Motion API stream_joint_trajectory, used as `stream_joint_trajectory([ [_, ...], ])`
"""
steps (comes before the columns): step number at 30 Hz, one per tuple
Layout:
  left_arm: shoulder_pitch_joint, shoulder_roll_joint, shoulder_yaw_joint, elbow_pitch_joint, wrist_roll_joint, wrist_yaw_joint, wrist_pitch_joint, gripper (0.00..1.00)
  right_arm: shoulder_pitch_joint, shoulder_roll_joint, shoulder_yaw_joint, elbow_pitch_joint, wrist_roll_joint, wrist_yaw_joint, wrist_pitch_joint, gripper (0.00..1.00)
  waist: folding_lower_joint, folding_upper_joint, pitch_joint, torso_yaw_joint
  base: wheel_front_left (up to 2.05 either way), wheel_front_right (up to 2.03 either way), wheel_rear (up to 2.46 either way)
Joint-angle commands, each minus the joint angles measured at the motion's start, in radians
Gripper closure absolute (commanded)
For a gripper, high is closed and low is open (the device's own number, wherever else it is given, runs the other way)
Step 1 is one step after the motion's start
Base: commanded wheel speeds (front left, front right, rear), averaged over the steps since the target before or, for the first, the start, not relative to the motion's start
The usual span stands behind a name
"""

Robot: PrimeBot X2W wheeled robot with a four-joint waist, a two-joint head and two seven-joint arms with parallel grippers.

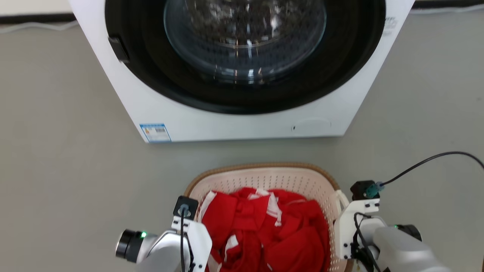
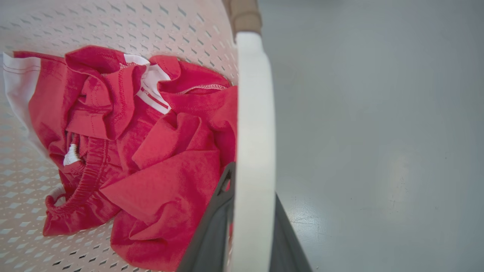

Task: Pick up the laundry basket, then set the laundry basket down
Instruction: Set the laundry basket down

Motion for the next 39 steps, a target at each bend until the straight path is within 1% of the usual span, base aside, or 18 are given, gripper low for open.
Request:
stream_joint_trajectory([
  [1,-0.037,0.041,0.003,-0.003,0.021,0.034,-0.008,1.00,-0.030,-0.022,-0.001,0.011,-0.014,0.003,-0.032,1.00,0.0000,0.0000,0.050,-0.002,0.00,0.00,0.00],
  [3,-0.047,0.041,0.003,-0.021,0.024,0.053,-0.011,1.00,-0.038,-0.029,-0.003,0.012,-0.016,0.003,-0.047,1.00,0.0000,0.0000,0.082,-0.001,0.00,0.00,0.00],
  [4,-0.056,0.041,0.003,-0.039,0.026,0.072,-0.016,1.00,-0.048,-0.040,-0.004,0.007,-0.017,0.003,-0.063,1.00,0.0000,0.0000,0.115,0.000,0.00,0.00,0.00],
  [9,-0.084,0.041,0.003,-0.080,0.030,0.113,-0.040,1.00,-0.070,-0.080,-0.004,-0.020,-0.024,0.003,-0.098,1.00,0.0000,0.0000,0.196,0.001,0.00,0.00,0.00],
  [18,-0.120,0.041,0.003,-0.146,0.040,0.169,-0.050,1.00,-0.096,-0.150,-0.002,-0.078,-0.027,0.003,-0.141,1.00,0.0000,0.0000,0.310,0.008,0.00,0.00,0.00],
  [25,-0.143,0.041,0.003,-0.172,0.050,0.196,-0.067,1.00,-0.117,-0.189,0.000,-0.109,-0.030,0.003,-0.170,1.00,0.0000,0.0000,0.377,0.016,0.00,0.00,0.00],
  [39,-0.178,0.041,0.003,-0.196,0.060,0.228,-0.090,1.00,-0.142,-0.238,0.002,-0.155,-0.027,0.003,-0.214,1.00,0.0000,0.0000,0.475,0.028,0.00,0.00,0.00],
])
